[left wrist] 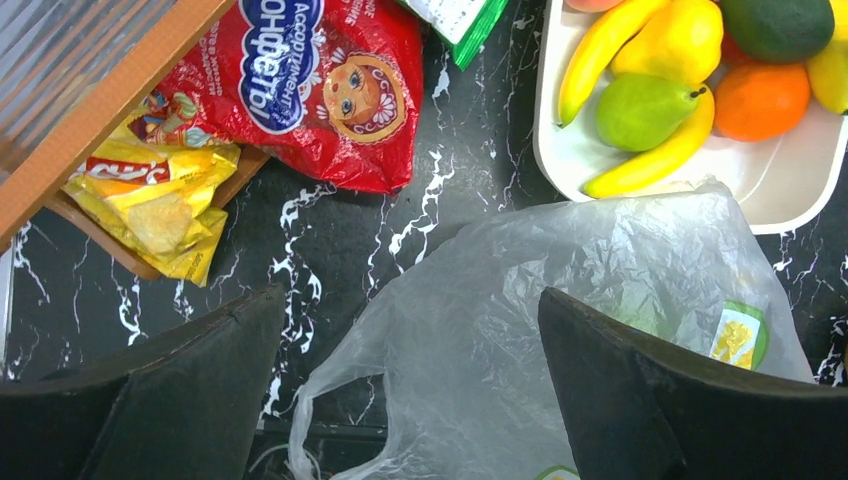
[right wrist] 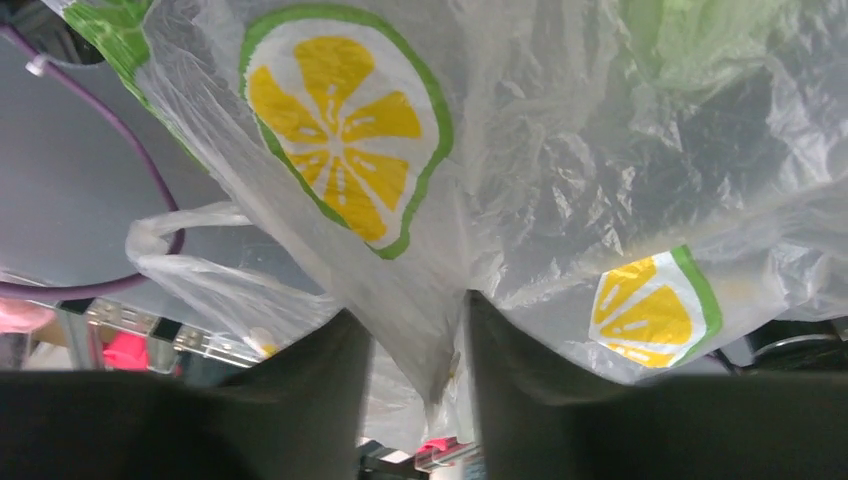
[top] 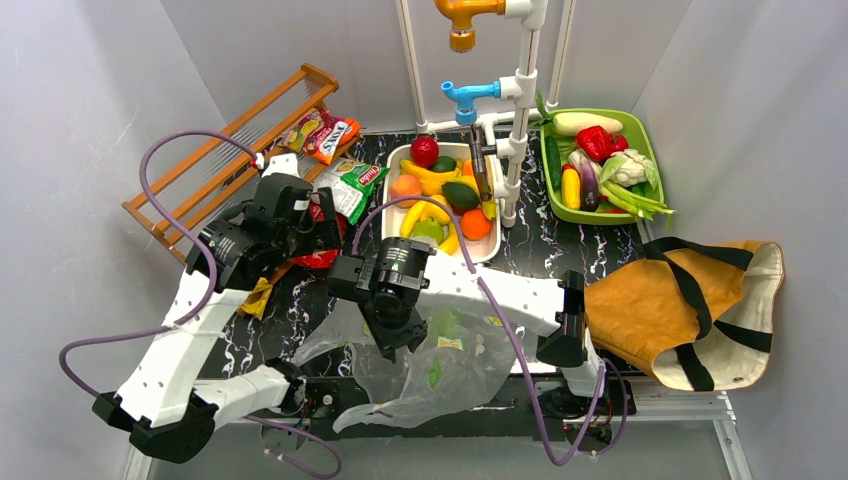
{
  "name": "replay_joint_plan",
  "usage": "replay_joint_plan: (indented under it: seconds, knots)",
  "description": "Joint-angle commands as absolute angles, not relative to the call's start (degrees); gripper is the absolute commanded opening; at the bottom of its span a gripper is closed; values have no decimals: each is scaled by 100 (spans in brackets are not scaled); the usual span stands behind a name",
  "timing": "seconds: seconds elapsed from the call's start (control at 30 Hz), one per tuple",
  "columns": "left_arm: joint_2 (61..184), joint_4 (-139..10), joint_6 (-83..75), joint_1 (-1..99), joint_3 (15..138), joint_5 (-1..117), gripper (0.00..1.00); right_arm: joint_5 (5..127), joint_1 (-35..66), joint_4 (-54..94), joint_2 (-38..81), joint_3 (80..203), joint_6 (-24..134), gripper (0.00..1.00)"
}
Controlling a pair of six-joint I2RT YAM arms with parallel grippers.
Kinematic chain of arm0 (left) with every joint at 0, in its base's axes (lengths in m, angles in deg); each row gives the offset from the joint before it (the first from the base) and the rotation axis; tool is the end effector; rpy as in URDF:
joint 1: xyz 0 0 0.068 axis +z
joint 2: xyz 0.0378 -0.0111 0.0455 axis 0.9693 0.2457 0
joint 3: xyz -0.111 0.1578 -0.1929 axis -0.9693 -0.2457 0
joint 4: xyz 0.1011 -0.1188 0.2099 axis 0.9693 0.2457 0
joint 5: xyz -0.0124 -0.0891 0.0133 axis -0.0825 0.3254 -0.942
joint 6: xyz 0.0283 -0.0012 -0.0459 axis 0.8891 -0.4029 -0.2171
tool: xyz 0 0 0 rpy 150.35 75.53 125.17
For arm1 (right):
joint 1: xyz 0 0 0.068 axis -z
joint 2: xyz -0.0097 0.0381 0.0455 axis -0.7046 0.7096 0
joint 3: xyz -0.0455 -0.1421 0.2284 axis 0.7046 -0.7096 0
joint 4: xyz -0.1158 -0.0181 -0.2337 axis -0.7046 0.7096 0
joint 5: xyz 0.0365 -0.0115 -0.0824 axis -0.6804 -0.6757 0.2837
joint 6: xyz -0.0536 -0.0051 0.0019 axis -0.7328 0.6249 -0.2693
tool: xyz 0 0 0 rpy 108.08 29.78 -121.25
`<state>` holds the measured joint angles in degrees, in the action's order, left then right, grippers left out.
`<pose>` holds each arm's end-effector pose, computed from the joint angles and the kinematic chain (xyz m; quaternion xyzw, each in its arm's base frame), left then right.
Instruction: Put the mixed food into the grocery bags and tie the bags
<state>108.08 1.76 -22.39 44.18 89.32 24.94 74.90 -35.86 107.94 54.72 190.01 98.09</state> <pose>0.1560 -0.0785 0.4299 -0.0806 0.8867 -0.0450 0.4531 0.0629 0.3773 0.3452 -0.2629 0.9601 0.0816 0.0492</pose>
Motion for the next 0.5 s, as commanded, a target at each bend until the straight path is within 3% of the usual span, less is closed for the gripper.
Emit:
replay_joint_plan:
  seconds: [0.0,0.07,0.47]
  knots:
    - [10612,-214,-1679,4449,8712,2833,98,7493,-3486,11059,5267,19266,9717,24]
    - [10605,-512,-1451,4448,8600,3098,98,7462,-3394,11061,5184,19191,9630,3]
    - [11837,-1759,-1441,4448,8536,3869,97,7500,-2446,10567,3264,16863,9489,1]
